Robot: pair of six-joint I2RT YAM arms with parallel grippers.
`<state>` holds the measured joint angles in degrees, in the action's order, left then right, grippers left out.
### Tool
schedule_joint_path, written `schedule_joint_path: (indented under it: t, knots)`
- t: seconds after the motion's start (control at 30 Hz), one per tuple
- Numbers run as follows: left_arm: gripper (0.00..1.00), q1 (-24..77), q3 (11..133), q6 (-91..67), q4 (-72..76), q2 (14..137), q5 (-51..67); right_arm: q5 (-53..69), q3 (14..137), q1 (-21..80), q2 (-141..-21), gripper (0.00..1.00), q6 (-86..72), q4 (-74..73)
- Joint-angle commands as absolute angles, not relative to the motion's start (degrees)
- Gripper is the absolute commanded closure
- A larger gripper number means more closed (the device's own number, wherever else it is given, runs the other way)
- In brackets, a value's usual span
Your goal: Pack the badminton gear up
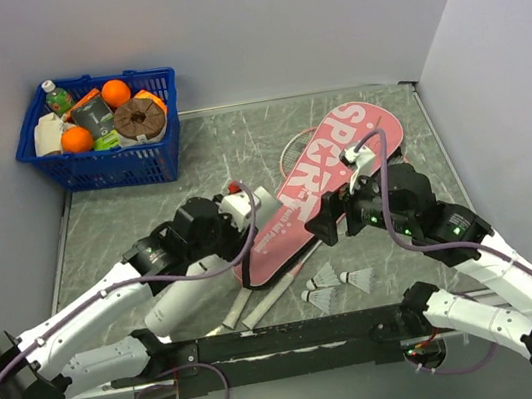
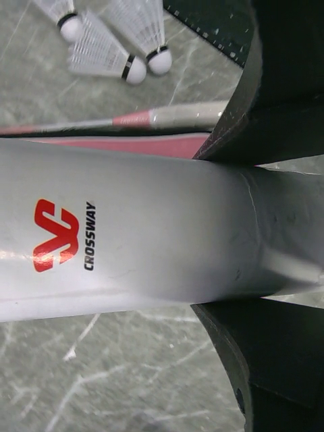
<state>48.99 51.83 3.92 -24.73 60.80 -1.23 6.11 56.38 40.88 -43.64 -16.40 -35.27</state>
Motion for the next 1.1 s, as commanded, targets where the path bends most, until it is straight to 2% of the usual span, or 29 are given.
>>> schedule_joint_path:
  t: [0.0, 0.2, 0.43, 0.67, 0.73, 0.87, 1.07]
  knots:
    - [0.99, 53.3, 52.2, 5.0, -26.5, 59.0, -3.3, 17.2, 58.9, 40.7, -41.1, 0.03, -14.4, -34.6]
    - [0.99, 59.0, 46.5, 4.7, -20.5, 53.3, 0.5, 24.9, 61.5, 40.7, -40.5, 0.06, -12.1, -36.8]
    - [0.99, 59.4, 41.1, 5.7, -15.2, 48.3, 6.6, 25.2, 61.7, 40.7, -42.3, 0.08, -10.5, -36.5]
    - [0.99, 59.4, 37.3, 4.8, -9.8, 44.5, 9.3, 31.4, 59.3, 40.7, -45.6, 0.22, -12.4, -29.5]
    - [0.99, 59.5, 36.9, 4.5, -9.1, 44.3, 10.2, 31.7, 59.2, 40.7, -47.3, 0.23, -12.7, -28.8]
    - [0.99, 59.8, 37.2, 3.9, -9.5, 45.2, 10.5, 33.7, 59.1, 40.8, -49.9, 0.34, -13.7, -26.6]
    - [0.99, 60.6, 36.2, 4.0, -9.0, 44.0, 9.1, 36.8, 59.0, 40.7, -52.4, 0.44, -14.9, -25.1]
